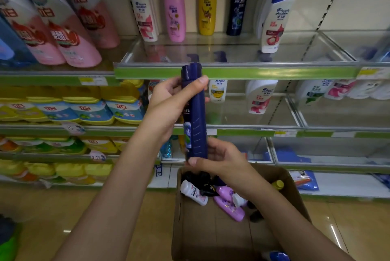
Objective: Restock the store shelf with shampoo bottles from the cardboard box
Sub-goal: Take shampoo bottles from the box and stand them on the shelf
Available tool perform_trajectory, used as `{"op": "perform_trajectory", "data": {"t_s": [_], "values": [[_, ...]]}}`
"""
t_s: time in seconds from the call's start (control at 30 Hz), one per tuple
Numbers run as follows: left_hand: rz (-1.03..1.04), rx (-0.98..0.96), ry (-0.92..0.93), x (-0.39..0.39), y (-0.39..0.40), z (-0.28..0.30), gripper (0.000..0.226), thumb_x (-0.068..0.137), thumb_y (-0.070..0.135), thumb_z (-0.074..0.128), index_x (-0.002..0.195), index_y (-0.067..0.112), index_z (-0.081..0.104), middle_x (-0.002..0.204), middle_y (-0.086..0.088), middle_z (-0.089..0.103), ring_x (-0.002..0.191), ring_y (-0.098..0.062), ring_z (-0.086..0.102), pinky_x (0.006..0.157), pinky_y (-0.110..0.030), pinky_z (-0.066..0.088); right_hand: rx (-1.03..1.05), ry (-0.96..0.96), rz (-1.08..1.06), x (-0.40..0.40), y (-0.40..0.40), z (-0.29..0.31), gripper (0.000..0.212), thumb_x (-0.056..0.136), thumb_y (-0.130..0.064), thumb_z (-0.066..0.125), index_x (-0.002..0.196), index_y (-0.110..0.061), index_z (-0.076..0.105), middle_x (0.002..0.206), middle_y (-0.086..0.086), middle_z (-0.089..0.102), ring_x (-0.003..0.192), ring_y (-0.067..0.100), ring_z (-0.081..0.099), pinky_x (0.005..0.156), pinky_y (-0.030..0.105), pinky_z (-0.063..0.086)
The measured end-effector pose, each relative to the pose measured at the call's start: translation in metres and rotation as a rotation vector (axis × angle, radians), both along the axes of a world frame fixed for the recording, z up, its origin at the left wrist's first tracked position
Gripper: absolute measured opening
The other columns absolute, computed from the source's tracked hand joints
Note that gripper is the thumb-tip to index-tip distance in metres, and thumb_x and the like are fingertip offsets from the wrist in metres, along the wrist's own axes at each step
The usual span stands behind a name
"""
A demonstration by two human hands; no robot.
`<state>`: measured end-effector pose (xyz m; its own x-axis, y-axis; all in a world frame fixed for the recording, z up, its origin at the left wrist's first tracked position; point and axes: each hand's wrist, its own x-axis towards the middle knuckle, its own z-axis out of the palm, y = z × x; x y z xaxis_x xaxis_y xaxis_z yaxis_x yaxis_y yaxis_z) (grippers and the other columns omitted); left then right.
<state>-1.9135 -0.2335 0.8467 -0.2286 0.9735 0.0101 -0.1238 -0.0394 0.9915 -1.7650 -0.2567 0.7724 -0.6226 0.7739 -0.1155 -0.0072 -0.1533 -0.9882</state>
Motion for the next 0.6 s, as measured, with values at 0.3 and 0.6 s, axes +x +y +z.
{"op": "perform_trajectory", "data": {"t_s": [0.3,0.6], "values": [[0.137,0.069,0.282,0.007,0.004,0.006,0.026,0.08,0.04,0.071,0.097,0.022,0.065,0.089,0.006,0.074,0.083,-0.006,0.07,0.074,-0.025,0.054,0.026,-0.02,-0.076,0.004,0.004,0.002,0.04,0.081,-0.009,0.073,0.119,-0.017,0.062,0.113,0.0,0.071,0.106,0.015,0.067,0.096,0.034,0.053],[0.059,0.148,0.288,0.004,0.013,0.03,0.024,0.084,0.039,0.066,0.095,0.018,0.069,0.091,-0.001,0.074,0.086,-0.014,0.069,0.076,-0.028,0.054,0.06,0.03,-0.035,0.021,0.021,0.018,0.043,0.07,-0.018,0.073,0.113,-0.019,0.064,0.108,-0.003,0.073,0.103,0.013,0.068,0.087,0.023,0.053]]}}
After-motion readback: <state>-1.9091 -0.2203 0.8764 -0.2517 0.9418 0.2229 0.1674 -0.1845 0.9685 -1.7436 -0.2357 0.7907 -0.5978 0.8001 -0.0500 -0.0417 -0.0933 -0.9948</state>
